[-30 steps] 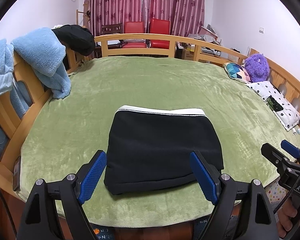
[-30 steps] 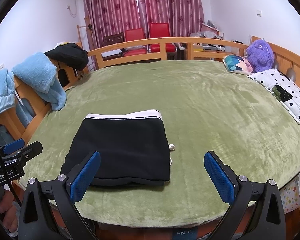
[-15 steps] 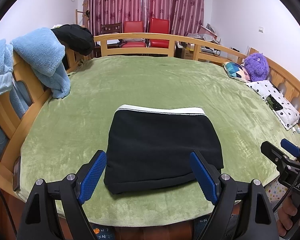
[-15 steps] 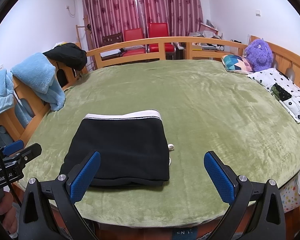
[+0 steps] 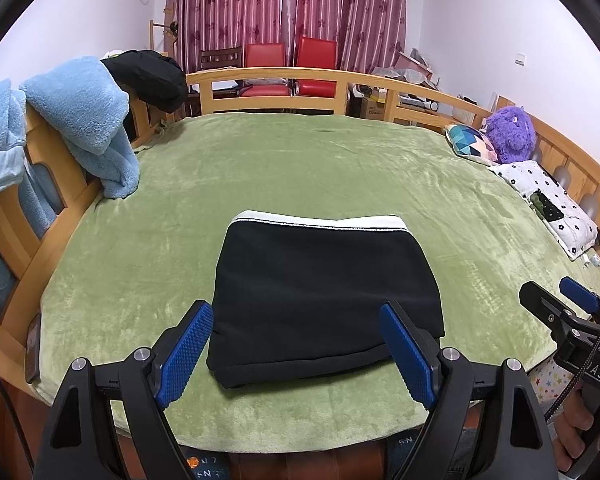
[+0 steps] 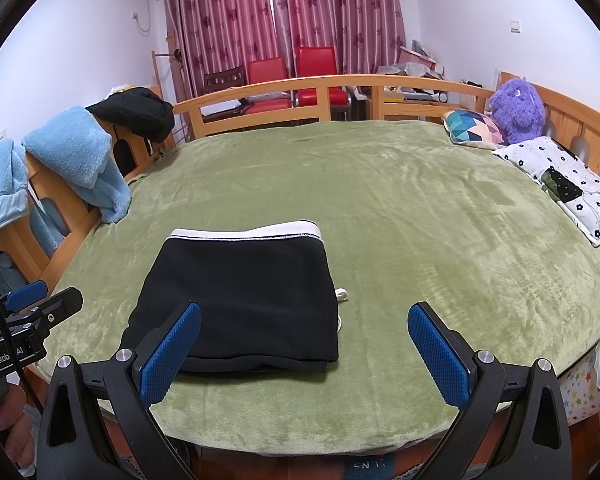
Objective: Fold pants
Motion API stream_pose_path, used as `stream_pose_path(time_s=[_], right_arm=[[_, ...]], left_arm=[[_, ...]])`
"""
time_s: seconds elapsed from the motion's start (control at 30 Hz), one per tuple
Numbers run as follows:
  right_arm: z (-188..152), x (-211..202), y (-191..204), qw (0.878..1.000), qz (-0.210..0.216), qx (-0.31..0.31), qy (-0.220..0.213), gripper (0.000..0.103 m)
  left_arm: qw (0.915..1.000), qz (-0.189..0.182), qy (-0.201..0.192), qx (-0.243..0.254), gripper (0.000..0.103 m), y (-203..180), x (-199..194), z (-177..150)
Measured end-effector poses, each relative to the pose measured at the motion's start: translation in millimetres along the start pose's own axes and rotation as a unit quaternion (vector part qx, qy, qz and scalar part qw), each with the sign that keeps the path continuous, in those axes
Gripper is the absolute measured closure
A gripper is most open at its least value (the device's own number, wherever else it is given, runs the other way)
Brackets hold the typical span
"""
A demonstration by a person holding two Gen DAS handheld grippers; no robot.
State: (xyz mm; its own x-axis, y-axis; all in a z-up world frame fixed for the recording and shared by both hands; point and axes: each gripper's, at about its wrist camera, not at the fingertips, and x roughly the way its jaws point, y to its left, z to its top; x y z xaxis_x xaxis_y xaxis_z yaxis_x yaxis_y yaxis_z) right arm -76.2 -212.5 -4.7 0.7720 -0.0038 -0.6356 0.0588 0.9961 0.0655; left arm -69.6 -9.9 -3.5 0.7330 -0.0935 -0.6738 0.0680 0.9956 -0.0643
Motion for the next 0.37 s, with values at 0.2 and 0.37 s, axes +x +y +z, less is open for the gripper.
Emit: stream_pose_path(time_s=[0.2,0.37], right_arm=[[1.9,-3.0,3.9,1.0,-0.002,0.0,-0.003,0.001],[2.4,-3.4,4.8,1.0,0.0,0.001,-0.003,0.001]], left_arm=[[1.0,-0.001,-0.003,-0.001,0.018,-1.9,-1.5,-0.2],[1.0,-0.004,-0.006,-0.004,0.018,-3.3,-3.5,-0.3]])
